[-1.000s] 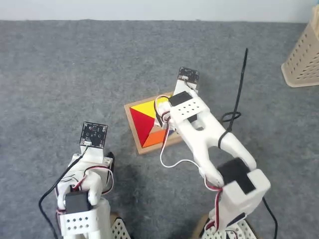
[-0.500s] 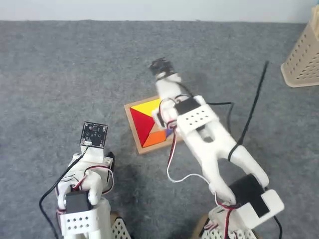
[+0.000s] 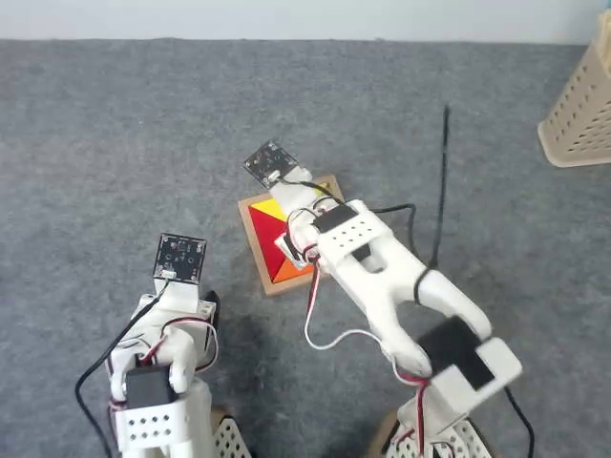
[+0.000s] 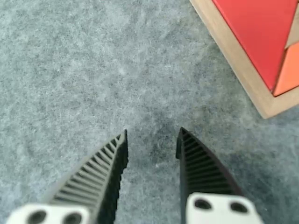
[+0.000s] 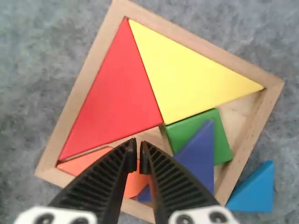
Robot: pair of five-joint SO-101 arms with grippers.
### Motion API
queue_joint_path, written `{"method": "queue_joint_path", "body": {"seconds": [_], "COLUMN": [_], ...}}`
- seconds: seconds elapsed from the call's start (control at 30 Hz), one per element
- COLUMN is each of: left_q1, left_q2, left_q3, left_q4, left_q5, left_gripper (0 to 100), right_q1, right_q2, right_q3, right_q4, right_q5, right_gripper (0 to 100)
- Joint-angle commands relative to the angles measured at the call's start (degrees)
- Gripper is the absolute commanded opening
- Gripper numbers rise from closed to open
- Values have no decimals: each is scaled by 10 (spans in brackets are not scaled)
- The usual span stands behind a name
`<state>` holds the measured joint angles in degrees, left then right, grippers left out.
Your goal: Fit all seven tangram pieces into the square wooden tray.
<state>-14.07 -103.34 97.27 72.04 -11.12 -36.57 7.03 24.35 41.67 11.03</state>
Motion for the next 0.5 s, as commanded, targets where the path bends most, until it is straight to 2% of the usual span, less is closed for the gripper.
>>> {"method": "queue_joint_path", "body": {"seconds": [0.0, 0.47], "left_q1": [1, 1], "left_q2": [-4, -4], "left_q3": [-7, -7], "left_q4": [3, 3], "left_q5": [-3, -3], "left_gripper": [168, 168], "right_q1": [34, 50], "right_q2": [-11, -5], "right_q3": [-51, -48], "right_q4": [2, 17], "right_q5": [9, 9], "right_gripper": [7, 7]}}
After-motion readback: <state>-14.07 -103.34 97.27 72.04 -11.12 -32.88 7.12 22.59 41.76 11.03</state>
